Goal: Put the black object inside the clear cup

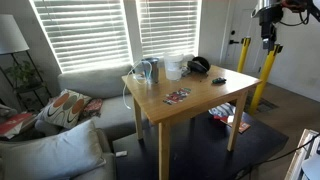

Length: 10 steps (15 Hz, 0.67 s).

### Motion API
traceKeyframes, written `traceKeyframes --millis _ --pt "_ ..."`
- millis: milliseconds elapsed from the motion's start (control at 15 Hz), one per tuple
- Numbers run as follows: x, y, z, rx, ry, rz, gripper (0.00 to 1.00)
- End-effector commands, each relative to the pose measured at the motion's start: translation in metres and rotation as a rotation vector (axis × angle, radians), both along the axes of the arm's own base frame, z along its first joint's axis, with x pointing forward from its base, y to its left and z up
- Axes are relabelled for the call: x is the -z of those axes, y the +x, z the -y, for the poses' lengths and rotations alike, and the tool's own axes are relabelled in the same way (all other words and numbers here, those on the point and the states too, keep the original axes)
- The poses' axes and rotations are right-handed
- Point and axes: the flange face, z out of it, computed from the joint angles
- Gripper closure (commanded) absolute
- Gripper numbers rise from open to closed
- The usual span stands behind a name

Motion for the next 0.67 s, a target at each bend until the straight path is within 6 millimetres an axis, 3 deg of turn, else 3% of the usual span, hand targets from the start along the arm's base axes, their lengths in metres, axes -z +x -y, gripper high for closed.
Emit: traceKeyframes --millis 0,267,600 --pt "0.0 0.0 0.0 0.0 0.0 -0.001 0.0" --pt "0.0 0.0 0.0 0.0 0.0 -0.001 0.0" --pt "-0.012 -0.015 -0.071 -0.287 -0.067 0.06 0.0"
